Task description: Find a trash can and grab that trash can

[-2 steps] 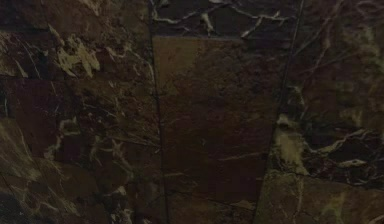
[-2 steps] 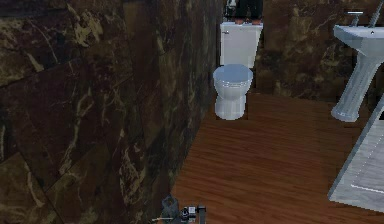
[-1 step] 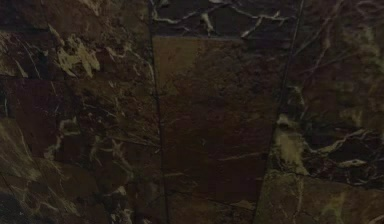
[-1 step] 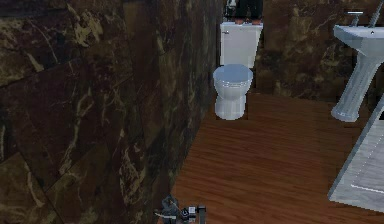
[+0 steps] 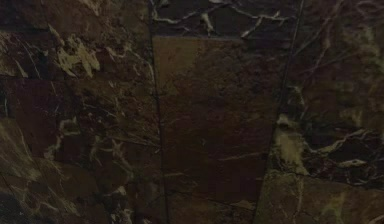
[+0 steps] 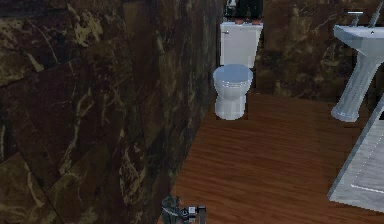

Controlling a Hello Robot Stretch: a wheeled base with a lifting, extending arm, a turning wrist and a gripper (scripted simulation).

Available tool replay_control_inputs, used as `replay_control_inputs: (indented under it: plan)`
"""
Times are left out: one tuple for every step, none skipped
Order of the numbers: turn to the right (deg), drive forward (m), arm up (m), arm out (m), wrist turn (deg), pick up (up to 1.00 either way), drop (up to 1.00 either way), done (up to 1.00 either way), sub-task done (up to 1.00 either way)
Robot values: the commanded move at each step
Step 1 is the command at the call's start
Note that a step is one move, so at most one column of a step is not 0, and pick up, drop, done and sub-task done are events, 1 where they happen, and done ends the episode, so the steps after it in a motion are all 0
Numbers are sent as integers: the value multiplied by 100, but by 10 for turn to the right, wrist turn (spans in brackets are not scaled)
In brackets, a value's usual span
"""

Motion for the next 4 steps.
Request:
replay_control_inputs:
  plan:
    - [0, 0, -30, 0, 0, 0, 0, 0, 0]
    - [0, 0, 0, 0, 0, 100, 0, 0, 0]
    - [0, 0, 10, 0, 0, 0, 0, 0, 0]
    - [0, 0, 0, 0, 0, 0, 0, 100, 0]
